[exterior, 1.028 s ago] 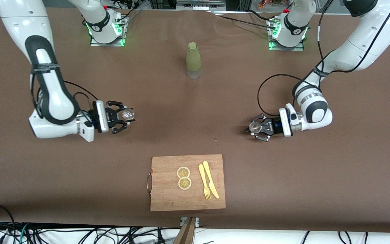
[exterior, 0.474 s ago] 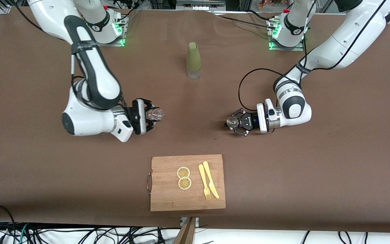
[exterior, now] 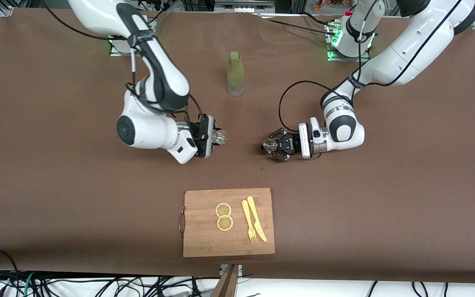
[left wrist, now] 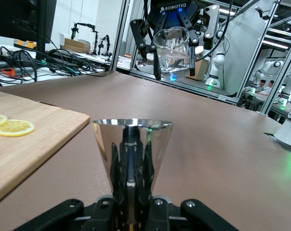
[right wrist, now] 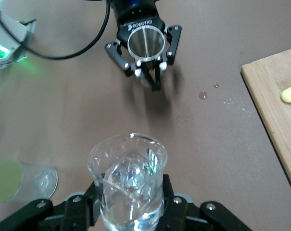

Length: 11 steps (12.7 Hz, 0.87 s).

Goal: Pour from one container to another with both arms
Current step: 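Lift the beaker with the right gripper while the left gripper brings the jigger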

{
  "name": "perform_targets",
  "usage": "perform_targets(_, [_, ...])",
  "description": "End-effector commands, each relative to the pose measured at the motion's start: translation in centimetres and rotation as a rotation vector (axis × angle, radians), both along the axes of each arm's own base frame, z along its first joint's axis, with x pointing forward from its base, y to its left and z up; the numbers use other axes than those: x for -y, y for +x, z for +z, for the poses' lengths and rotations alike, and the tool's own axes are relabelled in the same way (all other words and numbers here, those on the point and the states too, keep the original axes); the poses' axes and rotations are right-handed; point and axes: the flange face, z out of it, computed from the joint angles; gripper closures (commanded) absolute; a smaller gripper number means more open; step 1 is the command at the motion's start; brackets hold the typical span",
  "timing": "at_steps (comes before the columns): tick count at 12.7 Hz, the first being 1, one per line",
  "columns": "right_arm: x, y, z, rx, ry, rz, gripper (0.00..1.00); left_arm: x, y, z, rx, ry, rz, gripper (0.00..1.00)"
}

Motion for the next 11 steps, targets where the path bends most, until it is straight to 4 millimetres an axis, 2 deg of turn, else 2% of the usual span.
perform_targets(1, [-4.1,-0.9,0.0,0.036,-0.061,-0.038,0.75,3.0,-0.2,-0.5,0.015,-0.030,0.028,1.00])
perform_targets(5, [-6.8,-1.5,0.0,0.062,-0.143,-0.081,0.75,5.3,-0.8,-0.6,0.036,-0.050,0.040,1.00])
perform_targets(11, [-9.3,-3.1,-0.5,0.129,-0.233,-0.072,0.75,5.4,-0.1,-1.0,0.053,-0.019,0.046,1.00])
